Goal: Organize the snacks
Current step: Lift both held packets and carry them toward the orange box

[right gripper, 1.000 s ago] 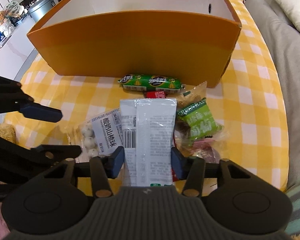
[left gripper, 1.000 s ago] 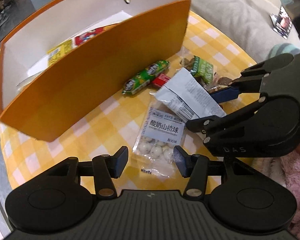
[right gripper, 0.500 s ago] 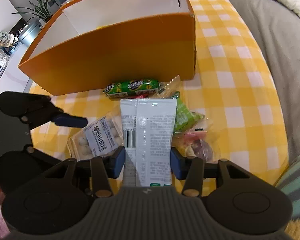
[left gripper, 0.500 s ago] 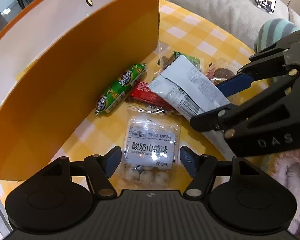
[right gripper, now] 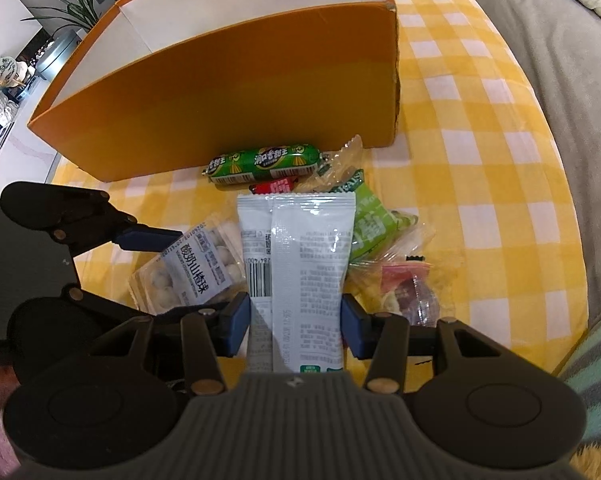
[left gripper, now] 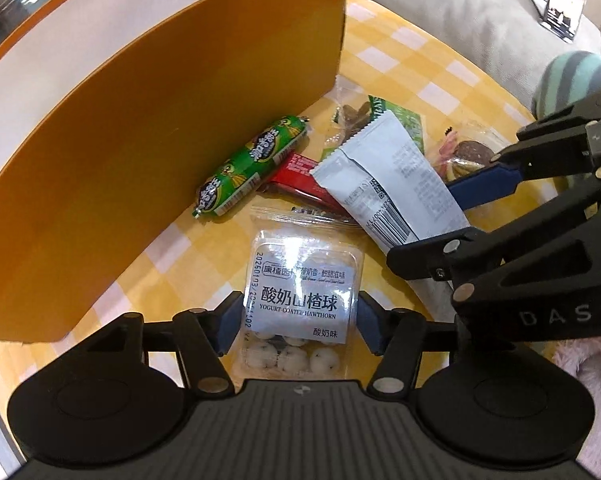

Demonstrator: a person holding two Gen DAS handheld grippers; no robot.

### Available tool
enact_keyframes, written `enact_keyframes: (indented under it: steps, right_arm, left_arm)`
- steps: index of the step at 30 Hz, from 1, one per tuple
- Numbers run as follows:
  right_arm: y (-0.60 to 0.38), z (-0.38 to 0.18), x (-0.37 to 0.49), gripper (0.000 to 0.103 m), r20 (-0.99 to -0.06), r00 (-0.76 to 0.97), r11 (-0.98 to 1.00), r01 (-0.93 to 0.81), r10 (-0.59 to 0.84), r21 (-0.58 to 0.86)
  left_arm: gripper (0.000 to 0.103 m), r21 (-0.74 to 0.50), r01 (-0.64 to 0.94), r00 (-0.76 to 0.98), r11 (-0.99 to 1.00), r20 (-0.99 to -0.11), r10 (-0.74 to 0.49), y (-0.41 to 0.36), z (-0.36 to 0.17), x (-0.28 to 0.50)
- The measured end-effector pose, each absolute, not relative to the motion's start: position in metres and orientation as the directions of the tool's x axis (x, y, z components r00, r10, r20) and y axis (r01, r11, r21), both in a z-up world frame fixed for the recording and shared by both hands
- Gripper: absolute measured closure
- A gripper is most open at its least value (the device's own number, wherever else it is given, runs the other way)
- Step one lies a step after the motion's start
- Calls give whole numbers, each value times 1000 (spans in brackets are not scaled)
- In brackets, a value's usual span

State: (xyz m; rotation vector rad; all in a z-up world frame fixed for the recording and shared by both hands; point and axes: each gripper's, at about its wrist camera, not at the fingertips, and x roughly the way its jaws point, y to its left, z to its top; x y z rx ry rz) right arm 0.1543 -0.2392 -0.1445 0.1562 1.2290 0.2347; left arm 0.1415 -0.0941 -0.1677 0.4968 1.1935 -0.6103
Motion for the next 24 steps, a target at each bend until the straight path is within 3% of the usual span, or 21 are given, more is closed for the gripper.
enact_keyframes:
  steps: [9, 24]
  right_arm:
    - [-241, -135, 150, 57, -906, 333, 965, -82, 263, 249]
    - [-232, -74, 134, 58, -847, 430, 950, -141, 312, 278]
  left_arm:
    - [41, 36, 565, 321, 824, -930, -179, -75, -148, 134]
    - [41, -36, 368, 505, 929, -831, -232, -27, -60, 113]
